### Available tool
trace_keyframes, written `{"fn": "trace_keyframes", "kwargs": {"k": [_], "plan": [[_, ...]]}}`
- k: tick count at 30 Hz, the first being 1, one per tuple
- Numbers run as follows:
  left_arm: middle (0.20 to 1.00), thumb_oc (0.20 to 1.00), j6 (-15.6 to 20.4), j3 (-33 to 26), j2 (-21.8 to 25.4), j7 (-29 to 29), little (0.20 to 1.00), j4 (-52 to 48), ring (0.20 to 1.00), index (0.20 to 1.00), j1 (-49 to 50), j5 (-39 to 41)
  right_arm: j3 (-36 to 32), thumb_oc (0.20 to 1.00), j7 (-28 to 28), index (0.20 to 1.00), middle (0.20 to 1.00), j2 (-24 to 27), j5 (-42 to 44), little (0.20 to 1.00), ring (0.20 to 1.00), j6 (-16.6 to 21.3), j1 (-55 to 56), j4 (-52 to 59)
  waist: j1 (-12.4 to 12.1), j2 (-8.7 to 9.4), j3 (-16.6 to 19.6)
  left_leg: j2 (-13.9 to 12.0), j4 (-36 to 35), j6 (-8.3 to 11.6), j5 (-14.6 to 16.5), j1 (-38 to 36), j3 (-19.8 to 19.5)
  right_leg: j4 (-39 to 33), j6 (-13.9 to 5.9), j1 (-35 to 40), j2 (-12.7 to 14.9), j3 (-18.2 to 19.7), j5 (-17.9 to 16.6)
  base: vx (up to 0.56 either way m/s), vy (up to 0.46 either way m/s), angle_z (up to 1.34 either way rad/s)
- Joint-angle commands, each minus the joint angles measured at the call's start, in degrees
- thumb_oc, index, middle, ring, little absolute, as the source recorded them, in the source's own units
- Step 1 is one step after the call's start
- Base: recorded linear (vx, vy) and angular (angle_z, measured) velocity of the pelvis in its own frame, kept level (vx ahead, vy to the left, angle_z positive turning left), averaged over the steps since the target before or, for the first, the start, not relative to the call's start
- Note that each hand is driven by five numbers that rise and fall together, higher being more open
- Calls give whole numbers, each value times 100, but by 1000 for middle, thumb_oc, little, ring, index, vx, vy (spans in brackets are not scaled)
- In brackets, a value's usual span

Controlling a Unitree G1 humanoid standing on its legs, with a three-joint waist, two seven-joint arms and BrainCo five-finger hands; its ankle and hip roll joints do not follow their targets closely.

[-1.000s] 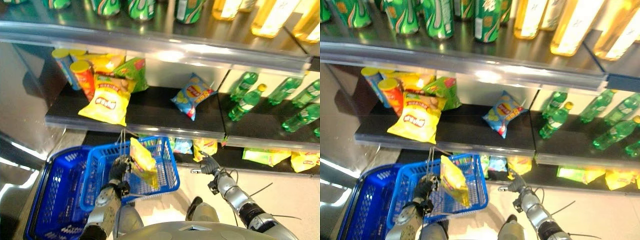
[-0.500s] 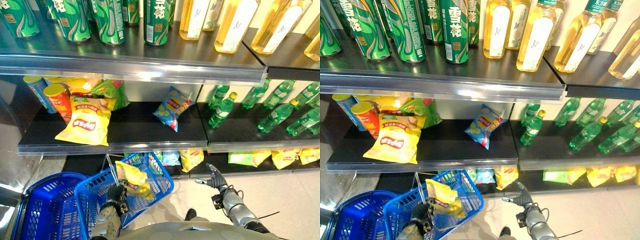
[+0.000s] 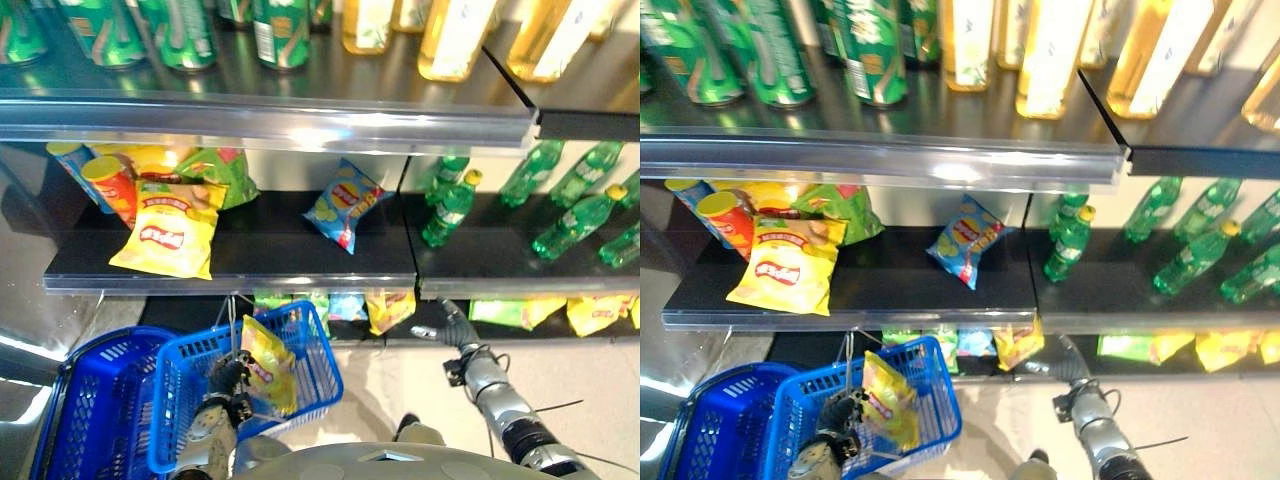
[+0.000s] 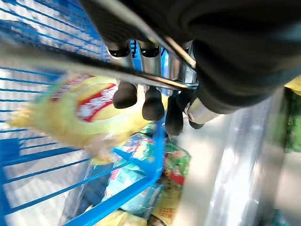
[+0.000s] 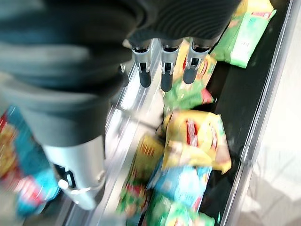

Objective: Pick up the snacks into the basket

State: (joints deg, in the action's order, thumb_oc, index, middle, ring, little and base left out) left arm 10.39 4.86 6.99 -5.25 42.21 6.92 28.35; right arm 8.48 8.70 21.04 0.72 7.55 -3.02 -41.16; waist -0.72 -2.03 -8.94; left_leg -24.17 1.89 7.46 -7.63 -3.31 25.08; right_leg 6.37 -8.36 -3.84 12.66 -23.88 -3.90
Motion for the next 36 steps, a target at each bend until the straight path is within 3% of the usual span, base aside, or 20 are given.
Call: {"fn": "trace_keyframes", "kwargs": {"k": [1, 8, 12, 13, 14, 15, 16, 17, 18, 20, 21, 22, 23, 24, 26, 29, 30, 32, 34, 36], "plan": [[200, 200, 461, -135, 258, 103, 200, -717, 200, 200, -315, 81, -318, 1000, 216, 1000, 1000, -72, 137, 1000, 1000, 294, -231, 141, 146, 356, 248, 46, -185, 429, -541, 480, -176, -1045, -162, 1144, -147, -113, 28, 20, -113, 19], [200, 200, 428, -182, 203, 180, 200, -886, 200, 200, -225, 184, -476, 1000, 254, 1000, 1000, -24, 95, 1000, 1000, 305, -139, 62, 263, 200, 259, -250, 11, 530, -689, 277, -117, -735, 82, 1205, -369, -58, 348, 38, -94, 1], [200, 200, 395, -195, 194, 154, 200, -969, 200, 200, -279, 372, -416, 1000, 283, 1000, 1000, -73, 112, 1000, 1000, 340, -96, 219, 336, 224, 132, -526, 131, 754, -1565, 353, -293, -718, 287, 1268, -695, 11, 487, 0, -172, -14], [200, 200, 380, -194, 175, 145, 200, -947, 200, 200, -300, 391, -422, 1000, 304, 1000, 1000, -91, 138, 1000, 1000, 347, -88, 208, 392, 254, 142, -627, 109, 754, -1719, 383, -101, -766, 314, 1276, -754, -24, 486, -17, -255, 1], [200, 200, 376, -194, 157, 105, 200, -963, 200, 200, -359, 458, -416, 1000, 348, 1000, 1000, -128, 217, 1000, 1000, 357, -110, 265, 491, 320, 159, -734, 64, 754, -1760, 402, 347, -903, 362, 1305, -840, -84, 506, -51, -185, 12], [200, 200, 375, -196, 158, 105, 200, -963, 200, 200, -361, 458, -415, 1000, 349, 1000, 1000, -129, 218, 1000, 1000, 353, -110, 269, 484, 323, 159, -735, 69, 754, -1753, 398, 359, -910, 363, 1305, -840, -75, 501, -70, -220, 32], [200, 200, 395, -201, 154, 85, 200, -988, 200, 200, -405, 452, -411, 1000, 362, 1000, 1000, -128, 243, 1000, 1000, 360, -124, 289, 495, 359, 135, -687, 297, 754, -1555, 449, 545, -974, 407, 1314, -859, -92, 504, -64, -175, 27], [200, 200, 406, -188, 158, 102, 200, -996, 200, 200, -440, 463, -385, 1000, 352, 1000, 1000, -120, 245, 1000, 1000, 350, -153, 335, 433, 411, 101, -501, 592, 710, -1309, 561, 424, -1002, 449, 1305, -863, -53, 489, -90, -258, 18], [200, 200, 424, -211, 181, 96, 200, -994, 200, 200, -474, 464, -379, 1000, 335, 1000, 1000, -119, 252, 1000, 1000, 343, -187, 349, 379, 506, 75, -179, 980, 568, -777, 810, 181, -1060, 456, 1322, -822, -79, 456, -104, -270, -6], [200, 200, 474, -245, 182, 90, 200, -1072, 200, 200, -512, 515, -360, 1000, 282, 1000, 1000, -164, 287, 1000, 1000, 350, -258, 329, 280, 713, 59, 790, 1282, 118, 231, 1101, 28, -1097, 396, 1271, -660, -71, 307, -59, -107, -13], [200, 200, 496, -241, 167, 90, 200, -1120, 200, 200, -492, 528, -342, 1000, 268, 1000, 1000, -200, 265, 1000, 1000, 347, -280, 300, 220, 732, 77, 1248, 1174, -35, 454, 1130, -92, -1098, 354, 1237, -677, -26, 253, -25, 70, 3], [200, 200, 525, -245, 160, 89, 200, -1173, 200, 200, -459, 486, -320, 1000, 241, 1000, 1000, -216, 238, 1000, 1000, 349, -281, 324, 116, 716, 85, 1826, 968, -279, 433, 1250, -320, -1081, 342, 1158, -691, 15, 161, 14, 64, -9], [200, 200, 569, -261, 130, 40, 200, -1223, 200, 200, -379, 402, -333, 1000, 229, 1000, 1000, -237, 215, 1000, 1000, 363, -272, 315, 1, 675, 105, 2346, 772, -378, 420, 1352, -779, -1032, 314, 1111, -757, 157, 119, 44, 56, -33], [200, 200, 565, -276, 97, 78, 200, -1303, 200, 200, -330, 448, -323, 1000, 193, 1000, 1000, -275, 193, 1000, 1000, 368, -265, 306, -48, 645, 88, 2456, 678, -387, 405, 1308, -956, -1034, 315, 1175, -863, 281, 129, 95, 25, -142], [200, 200, 544, -241, 96, 121, 200, -1331, 200, 200, -311, 478, -387, 1000, 239, 1000, 1000, -373, 234, 1000, 1000, 339, -275, 166, 27, 626, 223, 2405, 95, -572, 259, 909, -795, -1032, 307, 1116, -983, 327, 166, 89, 15, -164], [200, 200, 554, -275, 213, 135, 200, -1481, 200, 200, -303, 423, -453, 1000, 270, 1000, 1000, -463, 328, 1000, 1000, 322, -314, 151, 60, 649, 338, 2414, -216, -650, 196, 743, -708, -712, 272, 861, -910, 140, 251, 42, 14, 3], [200, 200, 533, -306, 237, 152, 200, -1589, 200, 200, -240, 387, -446, 1000, 282, 1000, 1000, -500, 306, 1000, 1000, 308, -372, 108, -79, 611, 320, 2360, -266, -661, 232, 665, -549, -514, 199, 847, -692, -254, 304, 4, -28, -39], [200, 200, 519, -280, 281, 170, 200, -1687, 200, 200, -214, 395, -439, 1000, 295, 1000, 1000, -537, 297, 1000, 1000, 281, -464, 35, -185, 537, 263, 2315, -369, -694, 226, 586, -575, -182, 121, 803, -331, -541, 269, -61, -43, -90], [200, 200, 524, -282, 285, 174, 200, -1683, 200, 200, -234, 416, -445, 1000, 282, 1000, 1000, -549, 311, 1000, 1000, 277, -478, 28, -180, 527, 266, 2317, -421, -709, 226, 547, -594, -129, 95, 790, -242, -531, 242, -32, -53, -27], [200, 200, 512, -285, 292, 168, 200, -1686, 200, 200, -252, 483, -495, 1000, 270, 1000, 1000, -558, 328, 1000, 1000, 261, -454, 92, -145, 457, 333, 2290, -488, -733, 294, 479, -717, -134, -78, 749, 276, -270, -122, 43, -181, 25]]}}
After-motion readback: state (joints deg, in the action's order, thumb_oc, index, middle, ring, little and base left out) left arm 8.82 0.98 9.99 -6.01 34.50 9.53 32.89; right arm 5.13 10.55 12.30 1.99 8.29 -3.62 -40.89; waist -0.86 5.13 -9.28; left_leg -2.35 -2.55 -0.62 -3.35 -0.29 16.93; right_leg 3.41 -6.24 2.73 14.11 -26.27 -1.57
